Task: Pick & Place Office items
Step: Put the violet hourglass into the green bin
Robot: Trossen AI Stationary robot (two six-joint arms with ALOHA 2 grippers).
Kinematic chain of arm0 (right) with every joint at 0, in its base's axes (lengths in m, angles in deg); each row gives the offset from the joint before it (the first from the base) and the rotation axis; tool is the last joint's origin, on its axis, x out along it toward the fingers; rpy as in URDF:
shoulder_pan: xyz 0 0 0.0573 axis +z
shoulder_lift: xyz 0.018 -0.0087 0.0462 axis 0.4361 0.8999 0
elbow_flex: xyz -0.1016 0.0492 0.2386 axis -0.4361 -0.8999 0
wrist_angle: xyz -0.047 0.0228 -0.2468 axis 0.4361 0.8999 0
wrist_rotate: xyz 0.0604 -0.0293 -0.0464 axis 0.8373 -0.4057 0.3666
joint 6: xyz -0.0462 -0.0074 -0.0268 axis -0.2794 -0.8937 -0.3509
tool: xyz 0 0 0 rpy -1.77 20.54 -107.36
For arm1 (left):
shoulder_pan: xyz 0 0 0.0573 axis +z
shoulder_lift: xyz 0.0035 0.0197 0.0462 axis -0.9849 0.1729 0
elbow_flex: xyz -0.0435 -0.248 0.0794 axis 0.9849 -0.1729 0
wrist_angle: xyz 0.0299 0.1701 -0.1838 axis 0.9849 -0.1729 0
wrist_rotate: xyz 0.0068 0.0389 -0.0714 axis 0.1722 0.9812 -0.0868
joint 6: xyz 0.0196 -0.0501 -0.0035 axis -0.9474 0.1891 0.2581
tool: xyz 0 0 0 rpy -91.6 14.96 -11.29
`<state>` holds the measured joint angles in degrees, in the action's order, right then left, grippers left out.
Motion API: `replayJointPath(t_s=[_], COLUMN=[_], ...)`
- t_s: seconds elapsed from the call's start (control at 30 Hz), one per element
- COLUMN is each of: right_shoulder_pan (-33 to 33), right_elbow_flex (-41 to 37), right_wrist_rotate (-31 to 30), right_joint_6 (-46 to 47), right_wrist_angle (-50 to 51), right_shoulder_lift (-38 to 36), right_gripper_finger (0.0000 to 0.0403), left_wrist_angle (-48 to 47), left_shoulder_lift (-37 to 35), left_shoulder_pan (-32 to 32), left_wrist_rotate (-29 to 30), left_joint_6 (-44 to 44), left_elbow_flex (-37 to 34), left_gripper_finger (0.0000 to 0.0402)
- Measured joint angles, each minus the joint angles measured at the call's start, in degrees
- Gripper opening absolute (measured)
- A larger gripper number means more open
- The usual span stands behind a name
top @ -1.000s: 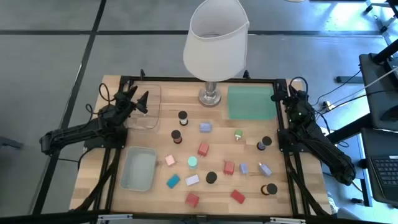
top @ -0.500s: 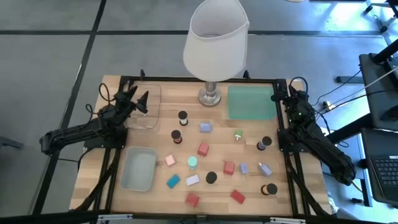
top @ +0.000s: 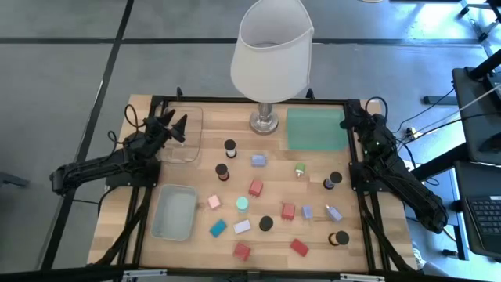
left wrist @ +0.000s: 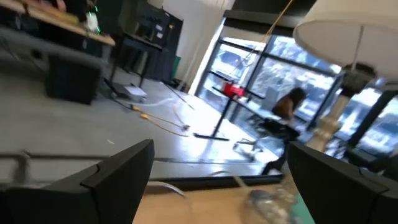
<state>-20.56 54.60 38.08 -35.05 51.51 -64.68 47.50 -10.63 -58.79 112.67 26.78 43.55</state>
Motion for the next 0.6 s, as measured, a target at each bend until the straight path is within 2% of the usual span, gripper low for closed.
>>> replayJointPath(t_s=[0.07, 0.23, 0.4, 0.5, 0.6], right_shoulder_pan=[0.02, 0.00, 0.00, 0.00, 0.00], right_elbow_flex=[0.00, 0.02, 0.02, 0.02, 0.02], right_wrist_rotate=[1.27, -1.11, -0.56, 2.33, 8.08], right_joint_6=[2.18, 5.40, -1.18, -8.90, -12.07], right_wrist_angle=[-0.71, -2.23, -0.20, 0.29, 0.37], right_shoulder_lift=[0.00, 0.00, 0.00, 0.02, 0.02], right_gripper_finger=[0.0290, 0.0290, 0.0290, 0.0290, 0.0290], left_wrist_angle=[0.00, -0.01, -0.02, -0.43, -0.90], left_shoulder_lift=[0.02, 0.02, 0.02, 0.02, 0.02], left_shoulder_pan=[0.01, 0.00, -0.03, -0.25, -0.26], left_wrist_rotate=[-0.26, -0.25, -0.80, -5.17, -12.54], left_joint_6=[2.91, 4.56, 3.93, -2.08, -7.21], left_elbow_flex=[0.00, -0.01, -0.01, 0.01, 0.01], left_gripper_finger=[0.0363, 0.0363, 0.0363, 0.0363, 0.0363])
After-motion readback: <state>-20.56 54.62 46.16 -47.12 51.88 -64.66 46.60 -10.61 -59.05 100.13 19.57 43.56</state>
